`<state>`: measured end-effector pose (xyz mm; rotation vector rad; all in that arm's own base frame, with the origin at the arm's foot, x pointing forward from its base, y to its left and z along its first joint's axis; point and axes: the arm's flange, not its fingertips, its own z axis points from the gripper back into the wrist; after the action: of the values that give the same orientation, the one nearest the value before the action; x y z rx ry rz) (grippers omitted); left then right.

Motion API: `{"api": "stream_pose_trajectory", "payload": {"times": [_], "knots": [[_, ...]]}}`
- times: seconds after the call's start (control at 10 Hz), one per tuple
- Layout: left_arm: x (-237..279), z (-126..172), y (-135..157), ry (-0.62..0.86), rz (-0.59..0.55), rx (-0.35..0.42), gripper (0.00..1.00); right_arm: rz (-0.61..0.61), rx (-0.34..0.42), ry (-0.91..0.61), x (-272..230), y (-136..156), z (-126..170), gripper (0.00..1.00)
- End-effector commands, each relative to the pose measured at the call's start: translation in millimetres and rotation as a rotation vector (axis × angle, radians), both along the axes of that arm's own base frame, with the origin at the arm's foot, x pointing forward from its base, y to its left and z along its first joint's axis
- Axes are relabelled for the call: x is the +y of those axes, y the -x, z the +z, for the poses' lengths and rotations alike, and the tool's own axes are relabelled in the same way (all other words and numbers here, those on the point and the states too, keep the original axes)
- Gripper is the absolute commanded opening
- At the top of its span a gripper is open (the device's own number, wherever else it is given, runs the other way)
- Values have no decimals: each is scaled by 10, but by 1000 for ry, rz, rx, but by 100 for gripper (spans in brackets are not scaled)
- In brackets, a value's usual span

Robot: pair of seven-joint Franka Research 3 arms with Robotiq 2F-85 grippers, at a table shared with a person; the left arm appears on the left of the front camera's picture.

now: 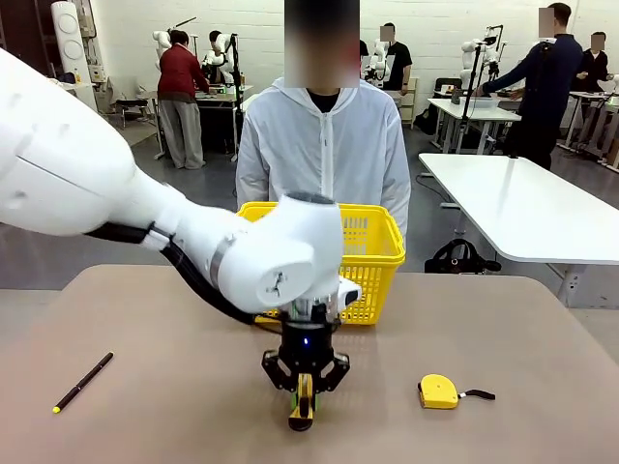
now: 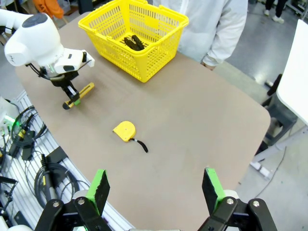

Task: Place the items the person wants into the basket.
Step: Pick up the item the person points to and place it in the Market Basket.

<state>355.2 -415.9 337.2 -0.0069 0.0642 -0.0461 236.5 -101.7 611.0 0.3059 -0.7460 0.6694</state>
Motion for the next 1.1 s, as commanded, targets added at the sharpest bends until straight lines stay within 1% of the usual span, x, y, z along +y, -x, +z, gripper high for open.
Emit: {"api": "stream_pose_trajectory", "payload": {"times": [0.0, 0.1, 0.2, 0.3, 0.5, 0.6, 0.7, 0.8, 0.9, 1.0], "knots": [[228, 800, 200, -2, -56, 9, 0, 0, 9, 1, -4, -15, 4, 100], [286, 1151, 337, -7, -80, -16, 0, 0, 9, 1, -4, -15, 4, 100], [344, 1540, 403, -13, -86, -48, 0, 0, 9, 1, -4, -15, 4, 100], [375, 1842, 395, -17, -82, -49, 0, 0, 9, 1, -4, -15, 4, 100], [387, 2241, 442, 5, -102, -49, 0, 0, 9, 1, -4, -15, 4, 100], [402, 2399, 422, 21, -98, -52, 0, 0, 9, 1, -4, -15, 4, 100], [415, 2477, 429, 36, -90, -54, 0, 0, 9, 1, -4, -15, 4, 100], [428, 2504, 454, 8, -87, -54, 0, 0, 9, 1, -4, -15, 4, 100], [442, 2494, 461, 10, -79, -82, 0, 0, 9, 1, -4, -15, 4, 100], [442, 2494, 461, 10, -79, -82, 0, 0, 9, 1, -4, -15, 4, 100]]}}
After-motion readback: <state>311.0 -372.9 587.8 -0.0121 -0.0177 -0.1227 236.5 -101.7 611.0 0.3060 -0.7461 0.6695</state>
